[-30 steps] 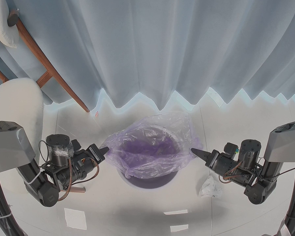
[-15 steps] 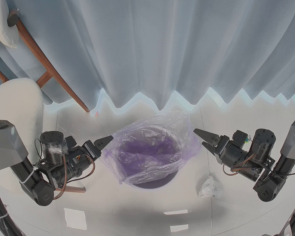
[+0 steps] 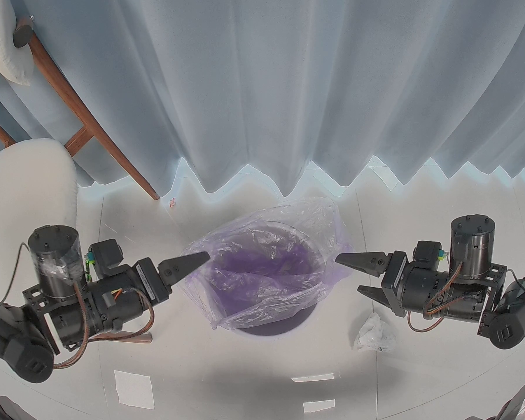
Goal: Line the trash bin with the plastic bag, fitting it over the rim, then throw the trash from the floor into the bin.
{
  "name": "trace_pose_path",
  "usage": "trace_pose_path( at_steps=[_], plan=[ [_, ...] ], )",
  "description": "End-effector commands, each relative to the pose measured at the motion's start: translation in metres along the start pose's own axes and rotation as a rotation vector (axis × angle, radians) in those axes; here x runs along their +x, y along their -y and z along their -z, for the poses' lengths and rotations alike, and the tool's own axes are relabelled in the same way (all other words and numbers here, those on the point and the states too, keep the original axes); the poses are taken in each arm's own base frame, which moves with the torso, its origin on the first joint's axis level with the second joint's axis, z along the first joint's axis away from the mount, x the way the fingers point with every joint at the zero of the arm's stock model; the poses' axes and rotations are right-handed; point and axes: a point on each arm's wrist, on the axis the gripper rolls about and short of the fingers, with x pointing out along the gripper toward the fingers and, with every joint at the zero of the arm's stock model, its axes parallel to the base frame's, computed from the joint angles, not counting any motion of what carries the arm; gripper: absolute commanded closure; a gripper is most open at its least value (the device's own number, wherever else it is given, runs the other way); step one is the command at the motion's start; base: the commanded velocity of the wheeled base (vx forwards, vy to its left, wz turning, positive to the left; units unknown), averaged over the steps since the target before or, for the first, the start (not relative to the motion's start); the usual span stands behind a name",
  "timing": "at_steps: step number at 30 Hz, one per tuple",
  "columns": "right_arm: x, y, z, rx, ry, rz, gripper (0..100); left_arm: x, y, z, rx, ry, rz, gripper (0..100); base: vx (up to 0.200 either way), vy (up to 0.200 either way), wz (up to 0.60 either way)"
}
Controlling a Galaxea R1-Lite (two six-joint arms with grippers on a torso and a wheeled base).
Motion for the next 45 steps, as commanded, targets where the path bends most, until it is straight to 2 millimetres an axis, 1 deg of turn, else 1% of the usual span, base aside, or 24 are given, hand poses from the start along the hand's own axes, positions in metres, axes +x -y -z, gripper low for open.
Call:
trace_pose_path(
  at_steps=[1, 4, 5, 7, 8, 9, 10, 11, 12, 13, 14, 18, 19, 25, 29, 34, 39, 40, 45],
  plan=[
    [-0.013, -0.039, 0.015, -0.027, -0.066, -0.083, 0, -0.047, 0.043, 0.0, 0.156, -0.013, 0.145, 0, 0.0, 0.0, 0.0],
    [-0.004, -0.038, 0.026, -0.029, -0.113, -0.069, 0, -0.047, 0.042, 0.001, 0.264, -0.011, 0.143, 0, 0.0, 0.0, 0.0],
    [-0.003, -0.038, 0.027, -0.029, -0.118, -0.063, 0, -0.047, 0.042, 0.001, 0.272, -0.008, 0.145, 0, 0.0, 0.0, 0.0],
    [0.007, -0.032, 0.034, -0.028, -0.139, -0.024, 0, -0.049, 0.042, 0.001, 0.279, -0.005, 0.149, 0, 0.0, 0.0, 0.0],
    [0.008, -0.031, 0.035, -0.028, -0.14, -0.022, 0, -0.049, 0.042, 0.001, 0.281, -0.006, 0.151, 0, 0.0, 0.0, 0.0],
    [0.019, -0.026, 0.039, -0.031, -0.131, 0.02, 0, -0.049, 0.043, 0.002, 0.277, -0.007, 0.154, 0, 0.0, 0.0, 0.0],
    [0.026, -0.024, 0.04, -0.032, -0.114, 0.046, 0, -0.049, 0.043, 0.002, 0.279, -0.01, 0.155, 0, 0.0, 0.0, 0.0],
    [0.026, -0.024, 0.04, -0.032, -0.114, 0.046, 0, -0.049, 0.043, 0.002, 0.279, -0.01, 0.155, 0, 0.0, 0.0, 0.0],
    [0.037, -0.02, 0.042, -0.033, -0.089, 0.079, 0, -0.048, 0.045, 0.004, 0.283, -0.016, 0.16, 0, 0.0, 0.0, 0.0],
    [0.037, -0.02, 0.042, -0.033, -0.089, 0.079, 0, -0.048, 0.045, 0.004, 0.283, -0.016, 0.16, 0, 0.0, 0.0, 0.0],
    [0.042, -0.016, 0.047, -0.037, -0.094, 0.09, 0, -0.048, 0.049, 0.008, 0.29, -0.026, 0.169, 0, 0.0, 0.0, 0.0],
    [0.048, -0.012, 0.051, -0.029, -0.107, 0.101, 0, -0.048, 0.051, 0.01, 0.294, -0.009, 0.15, 0, 0.0, 0.0, 0.0],
    [0.053, -0.01, 0.052, -0.021, -0.11, 0.11, 0, -0.047, 0.051, 0.011, 0.295, -0.005, 0.141, 0, 0.0, 0.0, 0.0],
    [0.067, 0.003, 0.049, 0.007, -0.077, 0.1, 0, -0.047, 0.049, 0.014, 0.295, -0.007, 0.124, 0, 0.0, 0.0, 0.0],
    [0.072, 0.006, 0.05, 0.01, -0.061, 0.076, 0, -0.048, 0.049, 0.013, 0.297, -0.002, 0.125, 0, 0.0, 0.0, 0.0],
    [0.078, 0.013, 0.052, 0.012, -0.064, 0.088, 0, -0.047, 0.05, 0.012, 0.3, 0.004, 0.128, 0, 0.0, 0.0, 0.0],
    [0.083, 0.017, 0.047, 0.014, -0.022, 0.056, 0, -0.048, 0.048, 0.013, 0.317, 0.002, 0.122, 0, 0.0, 0.0, 0.0],
    [0.084, 0.018, 0.047, 0.013, -0.015, 0.053, 100, -0.048, 0.048, 0.013, 0.32, 0.002, 0.118, 0, 0.0, 0.0, 0.0],
    [0.081, 0.018, 0.048, 0.002, 0.016, 0.02, 100, -0.047, 0.046, 0.012, 0.321, 0.002, 0.11, 0, 0.0, 0.0, 0.0]
  ],
)
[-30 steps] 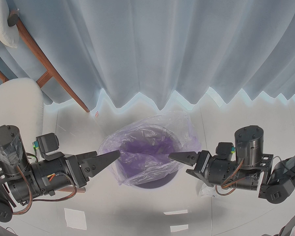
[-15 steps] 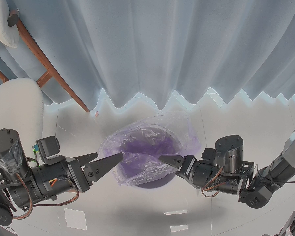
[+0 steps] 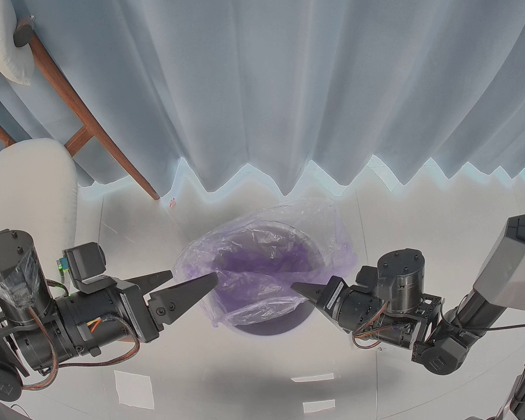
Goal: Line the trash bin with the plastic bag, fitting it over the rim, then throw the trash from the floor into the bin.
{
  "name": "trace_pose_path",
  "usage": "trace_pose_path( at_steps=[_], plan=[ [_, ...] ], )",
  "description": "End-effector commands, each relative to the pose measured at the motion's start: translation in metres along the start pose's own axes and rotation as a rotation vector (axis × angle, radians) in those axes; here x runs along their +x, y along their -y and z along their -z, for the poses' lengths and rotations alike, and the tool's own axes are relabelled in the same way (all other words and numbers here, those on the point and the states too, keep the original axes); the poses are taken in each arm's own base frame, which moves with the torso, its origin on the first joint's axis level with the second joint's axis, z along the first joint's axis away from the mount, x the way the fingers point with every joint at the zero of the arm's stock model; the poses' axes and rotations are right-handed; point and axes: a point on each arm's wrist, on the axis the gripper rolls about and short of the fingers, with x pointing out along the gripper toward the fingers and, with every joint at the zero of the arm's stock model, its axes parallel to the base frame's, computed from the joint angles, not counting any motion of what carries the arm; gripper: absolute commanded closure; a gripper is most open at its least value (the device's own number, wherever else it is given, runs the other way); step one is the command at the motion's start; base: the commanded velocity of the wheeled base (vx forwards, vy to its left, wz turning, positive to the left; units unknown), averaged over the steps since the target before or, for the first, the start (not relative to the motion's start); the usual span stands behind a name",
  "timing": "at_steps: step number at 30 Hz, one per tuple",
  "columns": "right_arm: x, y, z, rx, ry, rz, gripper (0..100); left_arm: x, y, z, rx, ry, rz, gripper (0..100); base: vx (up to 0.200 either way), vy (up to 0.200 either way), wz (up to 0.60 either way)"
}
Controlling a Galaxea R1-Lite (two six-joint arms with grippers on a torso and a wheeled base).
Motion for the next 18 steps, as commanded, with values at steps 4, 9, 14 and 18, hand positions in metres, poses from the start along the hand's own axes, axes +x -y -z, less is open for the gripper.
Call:
trace_pose_path(
  at_steps=[4, 9, 14, 18],
  plan=[
    [-0.014, 0.008, 0.01, -0.047, -0.015, -0.023, 100, 0.0, -0.001, 0.0, -0.002, 0.002, -0.005, 0, 0.0, 0.0, 0.0],
    [-0.037, 0.023, 0.018, -0.225, -0.094, -0.089, 100, 0.0, -0.003, -0.001, -0.008, 0.005, -0.016, 0, 0.0, 0.0, 0.0],
    [-0.046, 0.039, 0.019, -0.415, -0.099, -0.079, 100, 0.005, -0.013, -0.004, -0.017, 0.01, -0.06, 0, 0.0, 0.0, 0.0],
    [-0.047, 0.06, 0.014, -0.563, -0.091, -0.032, 100, 0.007, -0.018, -0.006, -0.025, 0.015, -0.081, 0, 0.0, 0.0, 0.0]
  ],
)
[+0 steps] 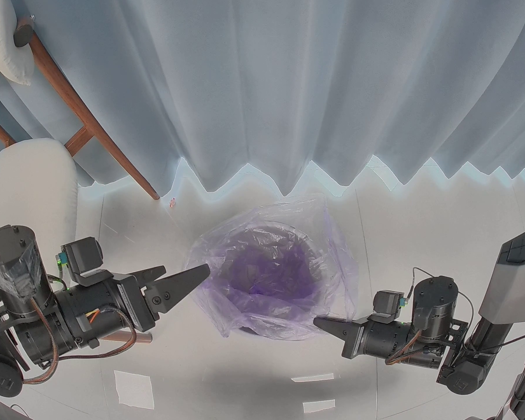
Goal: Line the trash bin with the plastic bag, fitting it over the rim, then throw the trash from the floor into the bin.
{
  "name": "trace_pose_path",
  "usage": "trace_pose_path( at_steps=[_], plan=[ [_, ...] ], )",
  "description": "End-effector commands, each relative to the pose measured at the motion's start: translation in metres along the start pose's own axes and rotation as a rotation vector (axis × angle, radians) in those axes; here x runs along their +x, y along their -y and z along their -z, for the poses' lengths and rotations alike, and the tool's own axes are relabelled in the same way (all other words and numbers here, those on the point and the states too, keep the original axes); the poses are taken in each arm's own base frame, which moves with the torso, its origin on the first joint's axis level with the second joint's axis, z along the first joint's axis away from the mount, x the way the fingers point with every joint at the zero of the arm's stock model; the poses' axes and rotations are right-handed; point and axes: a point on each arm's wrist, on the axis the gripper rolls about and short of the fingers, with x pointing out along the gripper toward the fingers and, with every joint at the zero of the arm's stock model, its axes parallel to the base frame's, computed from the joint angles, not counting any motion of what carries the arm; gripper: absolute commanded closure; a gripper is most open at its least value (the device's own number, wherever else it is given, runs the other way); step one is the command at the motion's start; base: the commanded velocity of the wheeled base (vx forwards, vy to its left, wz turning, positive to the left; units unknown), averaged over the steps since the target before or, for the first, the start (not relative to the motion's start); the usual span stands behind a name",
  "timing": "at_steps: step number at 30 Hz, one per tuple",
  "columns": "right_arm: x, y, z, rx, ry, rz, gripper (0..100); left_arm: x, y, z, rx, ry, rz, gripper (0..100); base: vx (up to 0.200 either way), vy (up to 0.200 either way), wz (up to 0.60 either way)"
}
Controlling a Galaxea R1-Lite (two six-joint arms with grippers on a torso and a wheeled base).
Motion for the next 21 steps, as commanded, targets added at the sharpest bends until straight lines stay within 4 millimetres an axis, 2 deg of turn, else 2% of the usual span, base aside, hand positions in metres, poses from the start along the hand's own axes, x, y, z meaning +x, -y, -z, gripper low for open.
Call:
trace_pose_path(
  at_steps=[1, 2, 6, 13, 18, 21],
  plan=[
    [-0.008, 0.026, 0.012, -0.085, -0.041, 0.066, 100, 0.005, -0.01, -0.002, -0.012, -0.001, -0.041, 0, 0.0, 0.0, 0.0],
    [-0.008, 0.038, 0.013, -0.15, -0.041, 0.078, 100, 0.005, -0.011, -0.002, -0.01, 0.0, -0.045, 0, 0.0, 0.0, 0.0],
    [-0.008, 0.058, 0.015, -0.243, -0.064, 0.094, 100, 0.005, -0.012, -0.001, -0.015, -0.005, -0.049, 0, 0.0, 0.0, 0.0],
    [-0.013, 0.055, 0.014, -0.246, -0.08, 0.042, 100, 0.015, -0.028, 0.009, -0.037, -0.051, -0.119, 0, 0.0, 0.0, 0.0],
    [-0.014, 0.052, 0.015, -0.258, -0.085, 0.035, 100, 0.025, -0.032, 0.014, -0.045, -0.069, -0.102, 0, 0.0, 0.0, 0.0],
    [-0.017, 0.046, 0.01, -0.273, -0.061, 0.022, 100, 0.048, -0.039, 0.016, 0.013, -0.058, -0.1, 0, 0.0, 0.0, 0.0]
  ],
)
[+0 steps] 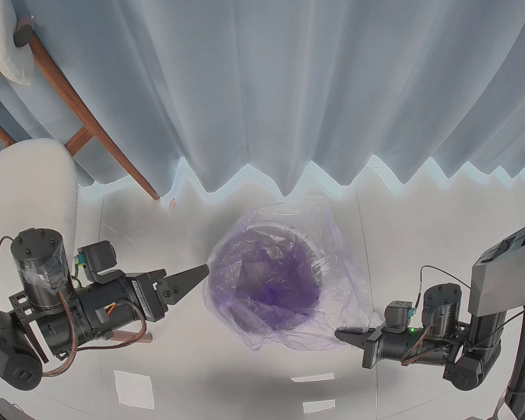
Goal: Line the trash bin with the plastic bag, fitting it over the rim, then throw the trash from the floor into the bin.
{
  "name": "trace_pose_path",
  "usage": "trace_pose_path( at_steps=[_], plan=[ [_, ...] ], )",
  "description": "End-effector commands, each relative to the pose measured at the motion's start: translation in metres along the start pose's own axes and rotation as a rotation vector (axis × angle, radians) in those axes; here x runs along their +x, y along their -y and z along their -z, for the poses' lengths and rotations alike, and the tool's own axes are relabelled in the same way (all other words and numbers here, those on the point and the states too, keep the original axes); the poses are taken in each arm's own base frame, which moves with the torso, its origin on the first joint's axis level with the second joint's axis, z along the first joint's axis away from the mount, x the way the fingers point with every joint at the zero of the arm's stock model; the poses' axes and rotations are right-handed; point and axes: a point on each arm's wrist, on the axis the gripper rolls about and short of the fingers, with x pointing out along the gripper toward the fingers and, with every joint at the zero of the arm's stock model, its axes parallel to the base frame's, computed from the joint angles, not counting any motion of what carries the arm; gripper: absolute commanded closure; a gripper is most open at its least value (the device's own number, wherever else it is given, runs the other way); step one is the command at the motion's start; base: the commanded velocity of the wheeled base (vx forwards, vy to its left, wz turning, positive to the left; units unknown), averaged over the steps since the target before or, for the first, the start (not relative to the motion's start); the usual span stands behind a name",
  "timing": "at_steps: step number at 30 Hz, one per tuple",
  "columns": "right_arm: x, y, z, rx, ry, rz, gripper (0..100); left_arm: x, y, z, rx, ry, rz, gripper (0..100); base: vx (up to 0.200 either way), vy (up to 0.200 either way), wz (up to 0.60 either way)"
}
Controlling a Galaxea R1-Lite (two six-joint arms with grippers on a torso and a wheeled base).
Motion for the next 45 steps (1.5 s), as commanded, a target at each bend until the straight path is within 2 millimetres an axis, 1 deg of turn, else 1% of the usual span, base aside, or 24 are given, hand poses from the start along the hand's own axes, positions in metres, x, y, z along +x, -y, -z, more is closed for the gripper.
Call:
trace_pose_path(
  at_steps=[1, 2, 3, 5, 7, 8, 9, 13, 15, 16, 17, 18, 23, 27, 28, 31, 38, 39, 40, 41, 42, 43, 44, 45],
  plan=[
    [-0.004, -0.005, -0.007, -0.023, 0.039, -0.014, 100, 0.038, -0.012, 0.005, 0.06, -0.028, -0.019, 0, 0.0, 0.0, 0.0],
    [-0.005, -0.006, -0.008, -0.024, 0.043, -0.015, 100, 0.052, -0.015, 0.001, 0.09, -0.024, -0.027, 0, 0.0, 0.0, 0.0],
    [-0.005, -0.006, -0.008, -0.024, 0.043, -0.015, 100, 0.052, -0.015, 0.001, 0.09, -0.024, -0.027, 0, 0.0, 0.0, 0.0],
    [-0.007, -0.009, -0.007, -0.028, 0.038, -0.023, 100, 0.09, -0.026, -0.006, 0.176, -0.023, -0.049, 0, 0.0, 0.0, 0.0],
    [-0.007, -0.009, -0.007, -0.028, 0.038, -0.023, 100, 0.09, -0.026, -0.006, 0.176, -0.023, -0.049, 0, 0.0, 0.0, 0.0],
    [-0.007, -0.014, -0.007, -0.035, 0.035, -0.036, 100, 0.115, -0.032, -0.006, 0.228, -0.062, -0.065, 0, 0.0, 0.0, 0.0],
    [-0.008, -0.015, -0.008, -0.038, 0.038, -0.04, 100, 0.122, -0.032, -0.006, 0.23, -0.079, -0.068, 0, 0.0, 0.0, 0.0],
    [-0.009, -0.017, -0.008, -0.043, 0.039, -0.046, 100, 0.143, -0.031, -0.013, 0.231, -0.101, -0.073, 0, 0.0, 0.0, 0.0],
    [-0.01, -0.018, -0.009, -0.046, 0.044, -0.048, 100, 0.151, -0.031, -0.014, 0.235, -0.098, -0.069, 0, 0.0, 0.0, 0.0],
    [-0.011, -0.019, -0.011, -0.048, 0.052, -0.052, 100, 0.158, -0.029, -0.018, 0.238, -0.085, -0.062, 0, 0.0, 0.0, 0.0],
    [-0.011, -0.019, -0.011, -0.048, 0.052, -0.052, 100, 0.158, -0.029, -0.018, 0.238, -0.085, -0.062, 0, 0.0, 0.0, 0.0],
    [-0.013, -0.021, -0.013, -0.053, 0.062, -0.056, 100, 0.168, -0.03, -0.021, 0.239, -0.078, -0.066, 0, 0.0, 0.0, 0.0],
    [-0.015, -0.025, -0.013, -0.06, 0.064, -0.068, 100, 0.182, -0.032, -0.016, 0.261, -0.149, -0.088, 0, 0.0, 0.0, 0.0],
    [-0.016, -0.026, -0.012, -0.065, 0.059, -0.066, 100, 0.199, -0.036, -0.014, 0.273, -0.128, -0.131, 0, 0.0, 0.0, 0.0],
    [-0.016, -0.026, -0.012, -0.069, 0.057, -0.068, 100, 0.204, -0.036, -0.015, 0.275, -0.117, -0.139, 100, 0.0, 0.0, 0.0],
    [-0.017, -0.029, -0.012, -0.075, 0.057, -0.077, 100, 0.206, -0.036, -0.017, 0.274, -0.104, -0.15, 100, 0.0, 0.0, 0.0],
    [-0.019, -0.031, -0.012, -0.08, 0.062, -0.062, 100, 0.196, -0.035, -0.021, 0.261, -0.088, -0.184, 100, 0.0, 0.0, 0.0],
    [-0.019, -0.032, -0.012, -0.083, 0.065, -0.053, 100, 0.191, -0.034, -0.024, 0.255, -0.076, -0.203, 100, 0.0, 0.0, 0.0],
    [-0.019, -0.031, -0.014, -0.081, 0.077, -0.042, 100, 0.182, -0.032, -0.028, 0.243, -0.064, -0.219, 100, 0.0, 0.0, 0.0],
    [-0.019, -0.031, -0.014, -0.082, 0.079, -0.042, 100, 0.181, -0.032, -0.028, 0.241, -0.064, -0.219, 100, 0.0, 0.0, 0.0],
    [-0.018, -0.03, -0.016, -0.072, 0.092, -0.032, 100, 0.166, -0.03, -0.031, 0.223, -0.065, -0.23, 100, 0.0, 0.0, 0.0],
    [-0.017, -0.03, -0.018, -0.071, 0.099, -0.03, 100, 0.16, -0.028, -0.031, 0.218, -0.068, -0.232, 100, 0.0, 0.0, 0.0],
    [-0.016, -0.029, -0.022, -0.065, 0.118, -0.026, 100, 0.145, -0.026, -0.031, 0.204, -0.075, -0.237, 100, 0.0, 0.0, 0.0],
    [-0.016, -0.029, -0.022, -0.065, 0.121, -0.025, 100, 0.143, -0.026, -0.03, 0.204, -0.076, -0.239, 100, 0.0, 0.0, 0.0]
  ],
)
